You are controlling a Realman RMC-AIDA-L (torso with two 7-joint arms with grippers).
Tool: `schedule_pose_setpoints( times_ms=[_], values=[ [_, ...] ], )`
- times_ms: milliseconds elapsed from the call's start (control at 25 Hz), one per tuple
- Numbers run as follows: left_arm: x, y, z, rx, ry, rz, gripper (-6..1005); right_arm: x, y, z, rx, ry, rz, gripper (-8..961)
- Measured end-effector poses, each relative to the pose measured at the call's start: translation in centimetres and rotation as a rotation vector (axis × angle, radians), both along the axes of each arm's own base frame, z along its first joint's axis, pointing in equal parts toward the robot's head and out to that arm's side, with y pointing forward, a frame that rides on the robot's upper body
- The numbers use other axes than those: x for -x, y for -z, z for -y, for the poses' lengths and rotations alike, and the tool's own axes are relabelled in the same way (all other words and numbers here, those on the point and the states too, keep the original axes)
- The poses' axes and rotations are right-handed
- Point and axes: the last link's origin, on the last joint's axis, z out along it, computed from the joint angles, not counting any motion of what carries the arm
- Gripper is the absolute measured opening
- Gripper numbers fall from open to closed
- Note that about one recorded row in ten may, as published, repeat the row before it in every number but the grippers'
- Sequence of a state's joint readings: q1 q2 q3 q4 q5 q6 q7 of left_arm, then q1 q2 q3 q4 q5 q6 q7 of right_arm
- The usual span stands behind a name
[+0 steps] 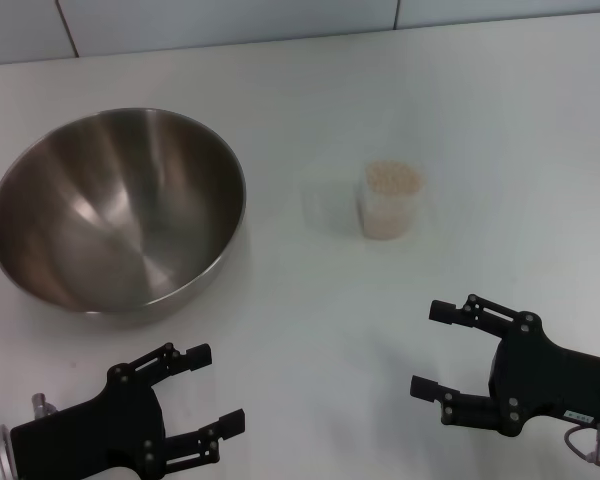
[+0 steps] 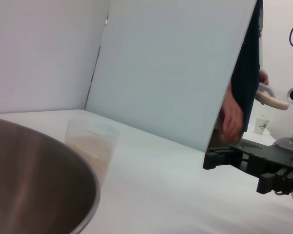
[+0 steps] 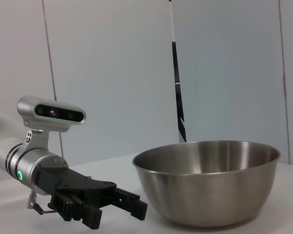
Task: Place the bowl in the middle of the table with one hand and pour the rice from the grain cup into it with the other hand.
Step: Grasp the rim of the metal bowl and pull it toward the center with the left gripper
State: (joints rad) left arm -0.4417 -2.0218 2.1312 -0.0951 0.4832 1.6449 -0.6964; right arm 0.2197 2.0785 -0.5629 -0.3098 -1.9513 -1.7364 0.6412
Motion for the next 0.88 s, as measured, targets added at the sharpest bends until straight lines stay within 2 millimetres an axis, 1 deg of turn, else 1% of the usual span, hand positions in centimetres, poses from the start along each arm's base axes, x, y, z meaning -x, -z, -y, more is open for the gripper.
schedule_pose_setpoints(
  times_ms=[400,440,480,520,560,600,640,680,720,760,800,840,880],
  values=[
    [-0.2,-0.2,0.2,0.002,0.01,0.021,862,0.0,0.0,0.0,0.0,-0.001,0.0,829],
    [-0.9,-1.3,0.6,-0.007,0.049,0.096,861,0.0,0.0,0.0,0.0,-0.001,0.0,829],
    [-1.2,-2.0,0.7,-0.02,0.066,0.136,861,0.0,0.0,0.0,0.0,-0.001,0.0,829],
    [-1.6,-3.3,0.8,-0.051,0.087,0.2,861,0.0,0.0,0.0,0.001,0.001,-0.001,829],
    [-1.6,-3.3,0.8,-0.051,0.087,0.2,861,0.0,0.0,0.0,0.001,0.001,-0.001,829],
    [-1.6,-6.5,0.1,-0.159,0.063,0.314,861,0.0,0.0,0.0,0.002,0.003,-0.001,829],
    [-1.3,-7.9,-0.5,-0.202,0.029,0.347,861,0.0,0.0,0.1,0.002,0.004,-0.002,829],
    [-0.5,-10.3,-2.0,-0.268,-0.053,0.374,860,0.0,0.0,0.1,0.003,0.005,-0.003,829],
    [-0.1,-11.0,-2.6,-0.282,-0.087,0.371,860,0.0,0.0,0.1,0.003,0.005,-0.003,829],
    [0.6,-12.3,-3.6,-0.31,-0.143,0.37,860,0.0,0.0,0.1,0.003,0.005,-0.004,829],
    [0.6,-12.3,-3.6,-0.31,-0.143,0.37,860,0.0,0.0,0.1,0.004,0.005,-0.006,829],
    [1.3,-13.6,-5.2,-0.34,-0.21,0.356,860,0.0,0.0,0.1,0.005,0.005,-0.007,829],
    [1.3,-13.6,-5.2,-0.34,-0.21,0.356,860,0.0,-0.1,0.1,0.005,0.004,-0.008,829]
  ],
)
